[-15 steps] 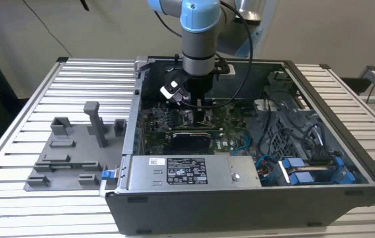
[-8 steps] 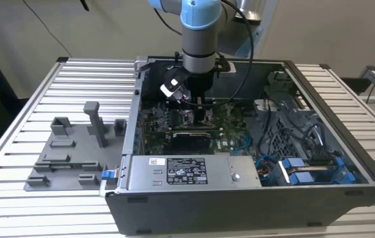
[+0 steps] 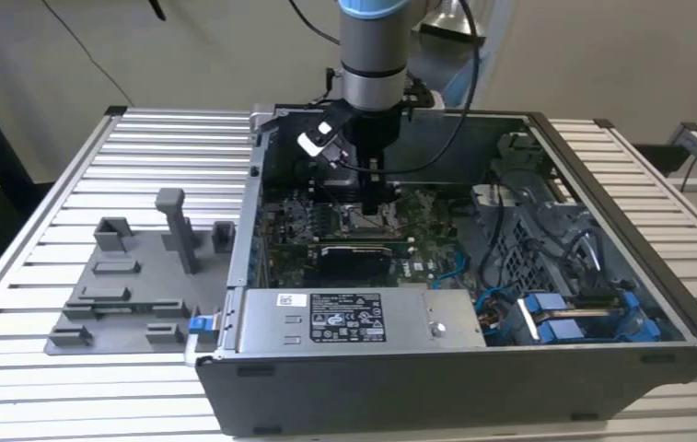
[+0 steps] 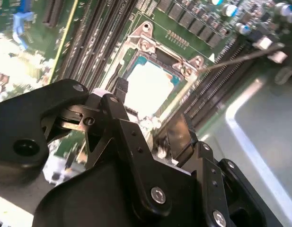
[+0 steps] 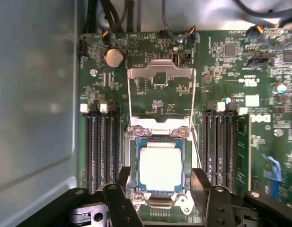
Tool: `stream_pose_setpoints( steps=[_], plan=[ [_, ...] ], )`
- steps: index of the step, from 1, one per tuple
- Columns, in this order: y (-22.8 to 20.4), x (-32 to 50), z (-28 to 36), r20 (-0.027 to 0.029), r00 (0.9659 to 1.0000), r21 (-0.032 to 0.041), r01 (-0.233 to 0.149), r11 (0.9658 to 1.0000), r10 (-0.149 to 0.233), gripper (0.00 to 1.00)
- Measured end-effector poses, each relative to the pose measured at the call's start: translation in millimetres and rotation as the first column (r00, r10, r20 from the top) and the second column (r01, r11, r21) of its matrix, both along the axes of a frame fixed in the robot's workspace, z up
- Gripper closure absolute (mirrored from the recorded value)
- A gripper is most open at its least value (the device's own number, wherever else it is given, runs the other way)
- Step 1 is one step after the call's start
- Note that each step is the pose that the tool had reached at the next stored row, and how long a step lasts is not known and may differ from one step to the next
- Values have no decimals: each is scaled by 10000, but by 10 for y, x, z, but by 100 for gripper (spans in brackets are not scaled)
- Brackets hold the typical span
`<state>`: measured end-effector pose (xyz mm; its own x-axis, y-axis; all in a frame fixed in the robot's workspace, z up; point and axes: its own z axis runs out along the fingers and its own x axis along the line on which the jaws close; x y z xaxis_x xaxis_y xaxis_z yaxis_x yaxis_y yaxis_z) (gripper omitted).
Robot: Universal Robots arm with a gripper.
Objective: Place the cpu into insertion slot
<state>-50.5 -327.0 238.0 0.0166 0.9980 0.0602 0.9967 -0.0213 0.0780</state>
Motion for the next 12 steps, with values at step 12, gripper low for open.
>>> stream_pose_setpoints(
  steps=[12],
  plan=[
    [-7, 66, 184, -141, 9999, 0, -1, 10000, 1, 71]
  ],
)
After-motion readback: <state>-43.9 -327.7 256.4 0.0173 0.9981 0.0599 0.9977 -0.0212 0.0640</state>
